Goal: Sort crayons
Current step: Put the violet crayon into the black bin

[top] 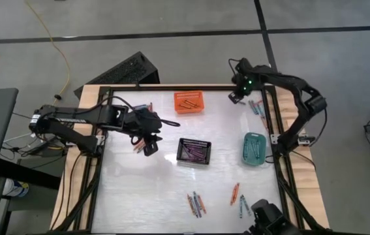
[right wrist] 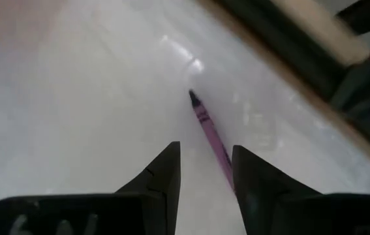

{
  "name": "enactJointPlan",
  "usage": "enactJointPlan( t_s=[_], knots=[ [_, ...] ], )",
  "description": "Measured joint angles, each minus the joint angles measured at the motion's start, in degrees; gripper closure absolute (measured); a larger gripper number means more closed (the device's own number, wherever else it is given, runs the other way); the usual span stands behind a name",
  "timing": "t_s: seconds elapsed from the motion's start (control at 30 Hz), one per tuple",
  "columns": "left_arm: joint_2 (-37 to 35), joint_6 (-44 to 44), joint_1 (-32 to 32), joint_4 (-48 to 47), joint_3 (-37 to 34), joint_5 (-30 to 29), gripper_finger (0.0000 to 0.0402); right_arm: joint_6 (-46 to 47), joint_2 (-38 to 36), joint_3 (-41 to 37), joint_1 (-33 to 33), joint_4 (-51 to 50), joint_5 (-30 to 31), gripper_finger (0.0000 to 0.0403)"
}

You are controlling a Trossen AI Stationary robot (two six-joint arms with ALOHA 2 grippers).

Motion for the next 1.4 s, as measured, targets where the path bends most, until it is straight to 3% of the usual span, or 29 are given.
enactJointPlan(
  t_s=[0.2, 0.63, 1.07, 1.4],
  knots=[
    [0.0, 0.0, 0.2, 0.0, 0.0, 0.1, 0.0264, -3.3, 5.9, 0.0, -1.5, -3.3, 0.3, 0.0271],
    [0.0, 0.1, 0.2, 0.0, 0.0, 0.1, 0.0264, -3.1, 9.7, 0.9, 0.0, -2.1, 1.0, 0.0274],
    [0.0, 2.3, 1.6, 0.0, 0.0, 0.1, 0.0264, -0.5, 9.8, 0.8, 7.8, -4.9, 1.0, 0.0393],
    [0.0, 5.1, 1.6, -0.1, 0.0, 0.2, 0.0264, 0.2, 8.4, 4.3, 12.8, -14.1, -2.6, 0.0401]
  ],
)
